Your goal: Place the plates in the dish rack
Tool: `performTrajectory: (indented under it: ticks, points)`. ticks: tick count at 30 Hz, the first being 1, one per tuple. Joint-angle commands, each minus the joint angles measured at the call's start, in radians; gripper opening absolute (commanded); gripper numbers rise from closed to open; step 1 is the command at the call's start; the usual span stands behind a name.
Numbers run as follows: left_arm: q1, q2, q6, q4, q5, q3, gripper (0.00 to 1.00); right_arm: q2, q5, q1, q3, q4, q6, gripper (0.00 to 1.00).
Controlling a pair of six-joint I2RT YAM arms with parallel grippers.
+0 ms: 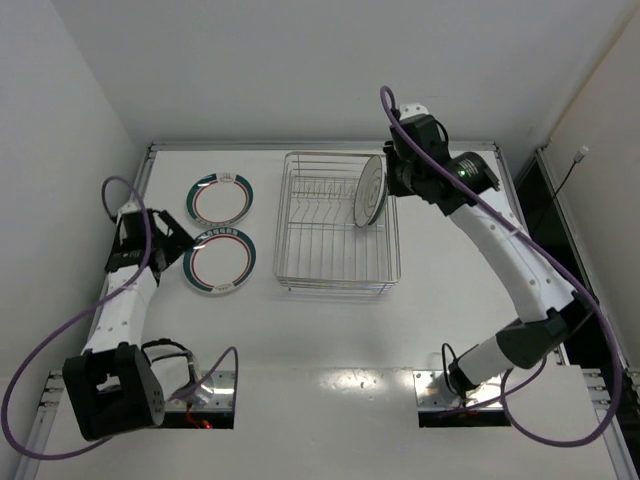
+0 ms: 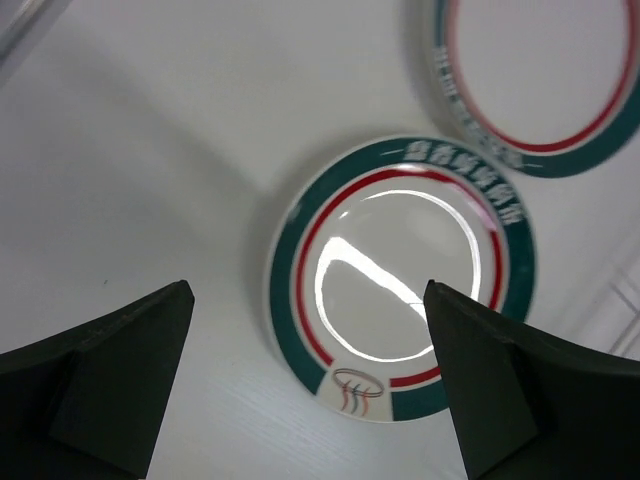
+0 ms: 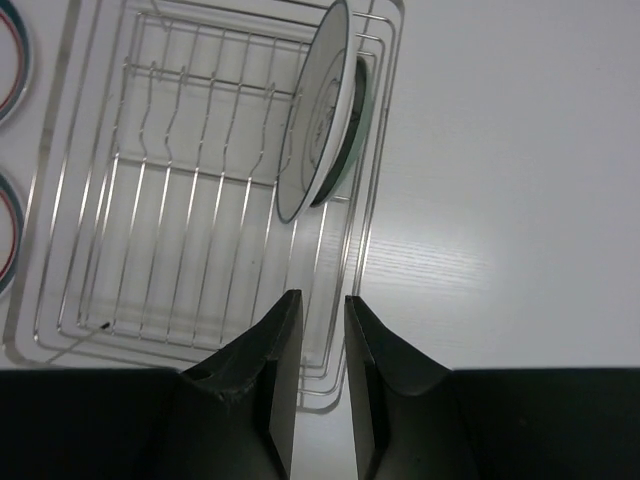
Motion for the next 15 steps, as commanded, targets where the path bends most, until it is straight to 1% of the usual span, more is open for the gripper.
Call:
performTrajectory:
  ticks: [1,3,5,9,12,15]
  points:
    - [0.173,-0.020,-0.055,0.026,0.319,-0.136,1.00,-0.065,-0.112,-0.003,-0.080,0.114,-0.005,0.21]
    - [0.256,-0.033,-0.055,0.075,0.440,-0.208,1.00,-0.065,-0.135,-0.003,-0.089,0.114,-0.005,0.21]
    - [0.281,-0.033,-0.055,0.084,0.482,-0.222,1.00,-0.065,-0.144,-0.003,-0.109,0.104,-0.005,0.21]
    - [0.282,-0.010,-0.064,0.084,0.522,-0.232,1.00,-0.090,-0.154,-0.003,-0.153,0.116,-0.005,0.21]
    - [0.282,0.035,-0.064,0.121,0.550,-0.255,1.00,-0.114,-0.154,-0.012,-0.166,0.116,-0.005,0.21]
    - [0.282,0.085,-0.076,0.208,0.599,-0.300,0.92,-0.124,-0.163,-0.023,-0.175,0.125,-0.005,0.21]
